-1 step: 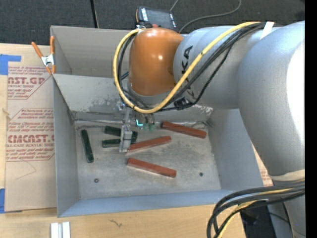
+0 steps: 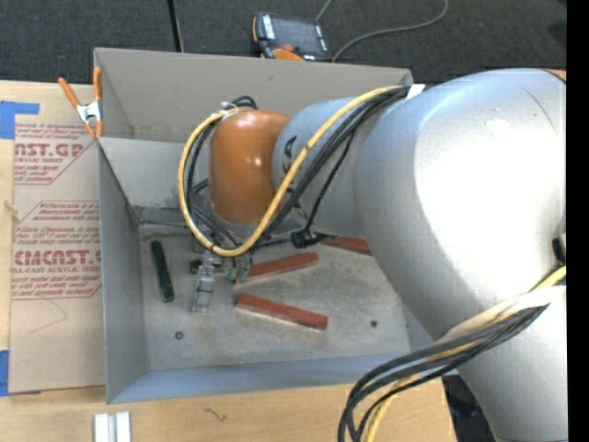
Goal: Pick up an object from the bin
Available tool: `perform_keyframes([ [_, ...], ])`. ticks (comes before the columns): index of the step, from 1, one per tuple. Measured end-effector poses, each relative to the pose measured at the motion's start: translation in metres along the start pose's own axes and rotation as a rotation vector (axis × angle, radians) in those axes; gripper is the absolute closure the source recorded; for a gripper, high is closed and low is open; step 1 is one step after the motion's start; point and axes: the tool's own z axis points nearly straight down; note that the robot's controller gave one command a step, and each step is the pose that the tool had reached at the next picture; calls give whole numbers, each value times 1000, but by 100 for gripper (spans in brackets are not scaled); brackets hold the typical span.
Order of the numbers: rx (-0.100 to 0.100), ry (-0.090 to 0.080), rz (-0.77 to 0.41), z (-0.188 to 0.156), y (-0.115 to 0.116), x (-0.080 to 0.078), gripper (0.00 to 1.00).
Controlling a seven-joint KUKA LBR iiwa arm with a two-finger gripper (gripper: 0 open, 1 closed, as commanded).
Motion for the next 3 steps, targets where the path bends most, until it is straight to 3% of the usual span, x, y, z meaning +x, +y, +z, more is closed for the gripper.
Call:
perform_keyframes([
  [1,-2,-5,79,-17,16,-11,0],
  [2,-1,-4,258,-7,2,-5,0],
  [3,0,-6,276,-37,-34,-5,0],
])
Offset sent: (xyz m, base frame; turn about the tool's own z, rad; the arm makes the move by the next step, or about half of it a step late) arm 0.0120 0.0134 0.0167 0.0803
